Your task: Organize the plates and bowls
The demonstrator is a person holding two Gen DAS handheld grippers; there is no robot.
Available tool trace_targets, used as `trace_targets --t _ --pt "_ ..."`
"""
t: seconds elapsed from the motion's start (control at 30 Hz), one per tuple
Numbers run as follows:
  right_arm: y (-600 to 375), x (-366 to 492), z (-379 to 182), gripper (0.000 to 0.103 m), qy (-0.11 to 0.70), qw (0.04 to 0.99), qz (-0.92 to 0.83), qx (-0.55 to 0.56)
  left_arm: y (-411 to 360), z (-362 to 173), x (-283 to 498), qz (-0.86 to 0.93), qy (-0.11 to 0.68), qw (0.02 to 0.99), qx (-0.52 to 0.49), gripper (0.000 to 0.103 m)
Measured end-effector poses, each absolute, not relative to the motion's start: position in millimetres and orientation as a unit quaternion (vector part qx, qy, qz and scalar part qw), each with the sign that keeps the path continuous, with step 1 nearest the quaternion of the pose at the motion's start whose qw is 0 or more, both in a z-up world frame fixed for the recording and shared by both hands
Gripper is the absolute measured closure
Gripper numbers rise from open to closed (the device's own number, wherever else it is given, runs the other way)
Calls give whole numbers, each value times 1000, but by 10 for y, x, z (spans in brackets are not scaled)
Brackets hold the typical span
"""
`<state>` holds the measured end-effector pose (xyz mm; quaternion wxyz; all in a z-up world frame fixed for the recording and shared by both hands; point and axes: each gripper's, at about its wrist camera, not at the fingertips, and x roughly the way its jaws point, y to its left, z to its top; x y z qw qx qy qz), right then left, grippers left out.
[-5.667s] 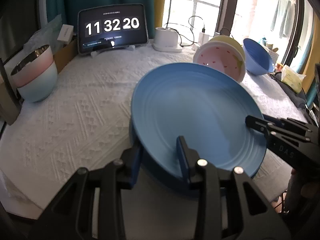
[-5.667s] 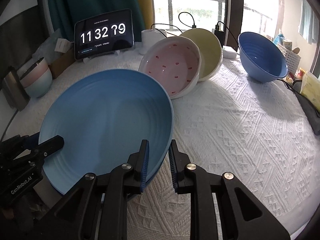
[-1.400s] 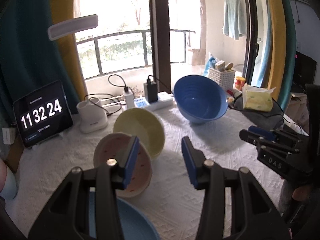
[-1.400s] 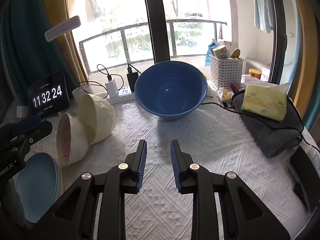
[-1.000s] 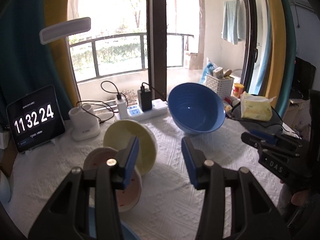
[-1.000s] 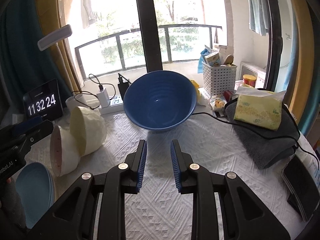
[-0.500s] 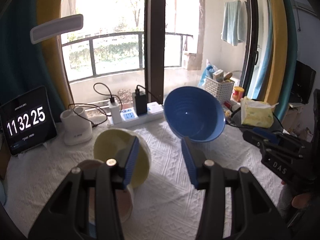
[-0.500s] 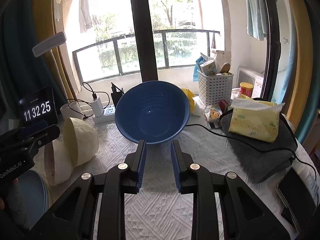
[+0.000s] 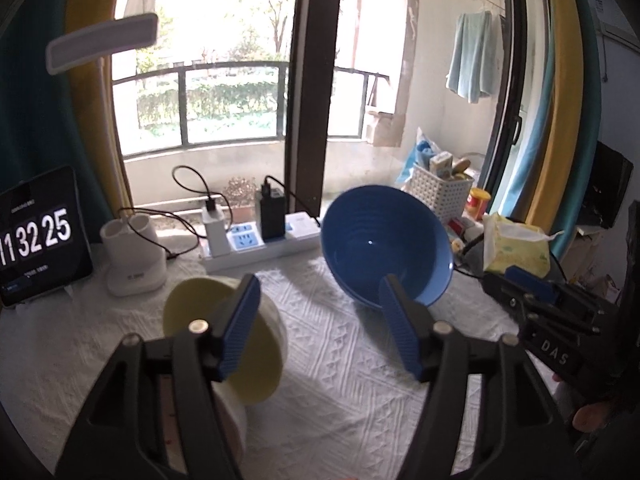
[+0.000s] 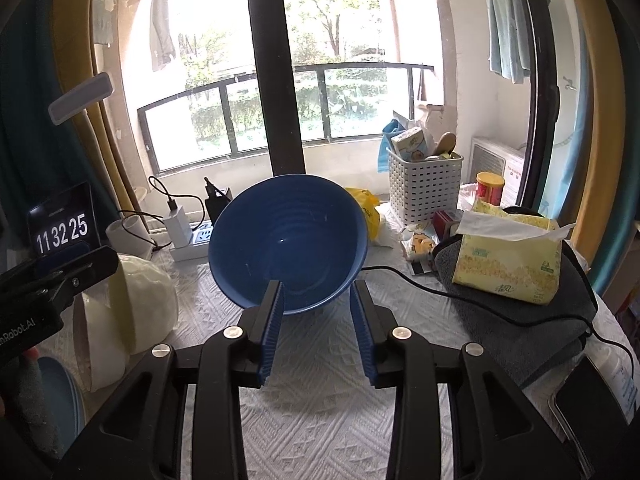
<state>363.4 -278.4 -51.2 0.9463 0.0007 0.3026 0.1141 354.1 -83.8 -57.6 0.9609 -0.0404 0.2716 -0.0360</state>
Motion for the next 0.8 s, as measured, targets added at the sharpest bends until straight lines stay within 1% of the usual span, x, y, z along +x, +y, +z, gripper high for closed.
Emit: trace_targets --t 0.17,0.3,0.47,0.8 --pt "-2803 3739 -562 66 306 945 114 5 -902 -638 3697 -38 281 958 -41 38" --pt "-2844 3864 -652 63 314 943 114 17 -971 -708 3829 -47 291 955 -39 38" --pt "-2894 3987 -769 62 320 940 112 29 -1042 -839 3971 -55 310 948 -43 38" --pt "-2938 4306 -1003 63 336 933 120 57 -1172 -1048 4276 -34 322 945 -39 38"
